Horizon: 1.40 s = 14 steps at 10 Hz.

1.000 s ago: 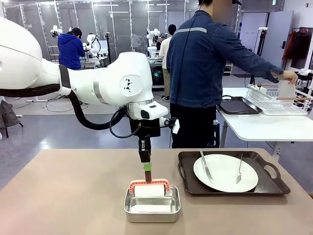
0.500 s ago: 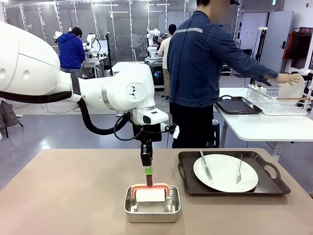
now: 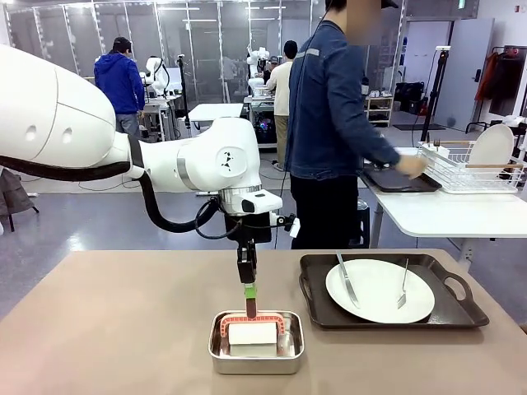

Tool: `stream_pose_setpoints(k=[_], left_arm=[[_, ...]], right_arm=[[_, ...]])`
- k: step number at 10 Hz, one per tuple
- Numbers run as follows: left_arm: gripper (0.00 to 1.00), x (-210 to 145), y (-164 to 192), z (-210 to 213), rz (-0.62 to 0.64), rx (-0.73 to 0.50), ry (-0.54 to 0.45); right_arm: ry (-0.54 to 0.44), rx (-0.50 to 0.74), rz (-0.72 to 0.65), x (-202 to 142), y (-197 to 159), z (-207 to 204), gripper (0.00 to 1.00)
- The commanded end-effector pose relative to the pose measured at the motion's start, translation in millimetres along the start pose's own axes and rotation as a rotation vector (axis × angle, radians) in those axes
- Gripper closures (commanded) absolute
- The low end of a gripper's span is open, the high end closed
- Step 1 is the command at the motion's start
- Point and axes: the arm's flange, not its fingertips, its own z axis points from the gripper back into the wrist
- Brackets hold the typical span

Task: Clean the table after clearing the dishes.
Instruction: Place the Lint Roller back on top of the Airtight Container.

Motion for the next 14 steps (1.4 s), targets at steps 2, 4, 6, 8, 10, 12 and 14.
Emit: stream_pose_setpoints(k=[2, 4, 6, 8, 10, 12, 14], left_arm=[[0.51, 0.1, 2.7, 5.6, -0.006, -0.021, -0.011], [0.23, 0.3, -1.0, 12.7, -0.006, 0.0, -0.01], [0.0, -0.2, -5.0, 21.8, 0.001, 0.014, 0.009], [0.0, -0.4, -9.7, 35.4, 0.014, 0.039, 0.017], [0.0, -1.8, -10.5, 39.9, 0.023, 0.052, 0.02], [0.0, -6.8, -12.8, 43.7, 0.049, 0.12, -0.011], [0.0, 0.3, -5.7, 43.7, 0.014, 0.07, -0.013]], right_arm=[[-0.004, 0.004, 0.006, 0.4, 2.6, 1.5, 0.0], [-0.004, 0.004, 0.006, 0.4, 2.6, 1.5, 0.0], [-0.004, 0.004, 0.006, 0.4, 2.6, 1.5, 0.0], [-0.004, 0.004, 0.006, 0.4, 2.6, 1.5, 0.0], [-0.004, 0.004, 0.006, 0.4, 2.6, 1.5, 0.0], [-0.004, 0.004, 0.006, 0.4, 2.6, 1.5, 0.0], [-0.004, 0.004, 0.006, 0.4, 2.6, 1.5, 0.0]])
